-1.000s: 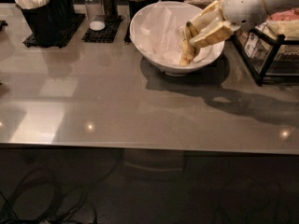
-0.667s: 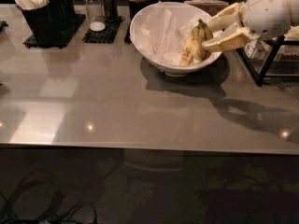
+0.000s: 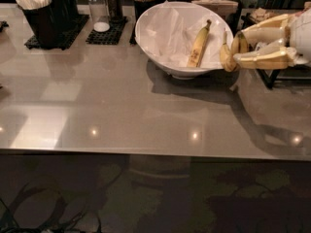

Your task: Pick banana from white bowl

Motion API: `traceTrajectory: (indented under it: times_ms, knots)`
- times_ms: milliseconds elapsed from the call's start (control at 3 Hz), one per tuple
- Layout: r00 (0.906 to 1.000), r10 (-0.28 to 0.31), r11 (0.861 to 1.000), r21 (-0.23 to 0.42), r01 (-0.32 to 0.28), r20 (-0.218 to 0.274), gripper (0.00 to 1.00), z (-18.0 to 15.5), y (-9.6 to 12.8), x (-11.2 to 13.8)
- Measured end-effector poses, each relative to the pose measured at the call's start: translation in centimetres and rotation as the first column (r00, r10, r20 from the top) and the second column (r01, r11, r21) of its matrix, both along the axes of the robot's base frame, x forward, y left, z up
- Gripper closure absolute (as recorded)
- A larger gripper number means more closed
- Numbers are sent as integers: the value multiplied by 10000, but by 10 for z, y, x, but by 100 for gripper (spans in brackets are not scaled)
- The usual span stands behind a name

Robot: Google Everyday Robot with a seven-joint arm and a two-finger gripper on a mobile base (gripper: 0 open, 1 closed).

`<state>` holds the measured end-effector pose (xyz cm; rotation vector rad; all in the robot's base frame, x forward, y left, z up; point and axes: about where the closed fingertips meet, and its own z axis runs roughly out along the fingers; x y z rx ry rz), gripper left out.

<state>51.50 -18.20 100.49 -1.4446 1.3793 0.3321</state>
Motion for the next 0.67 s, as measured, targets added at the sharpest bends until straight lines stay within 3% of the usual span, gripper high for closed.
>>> traceTrajectory:
  times_ms: [333,667]
  knots:
    - [9993,-366,9991,197,366,-3,100,0,-11,-17]
    - [9992,-401,9990,203,402,-21,100,-1,-13,-18]
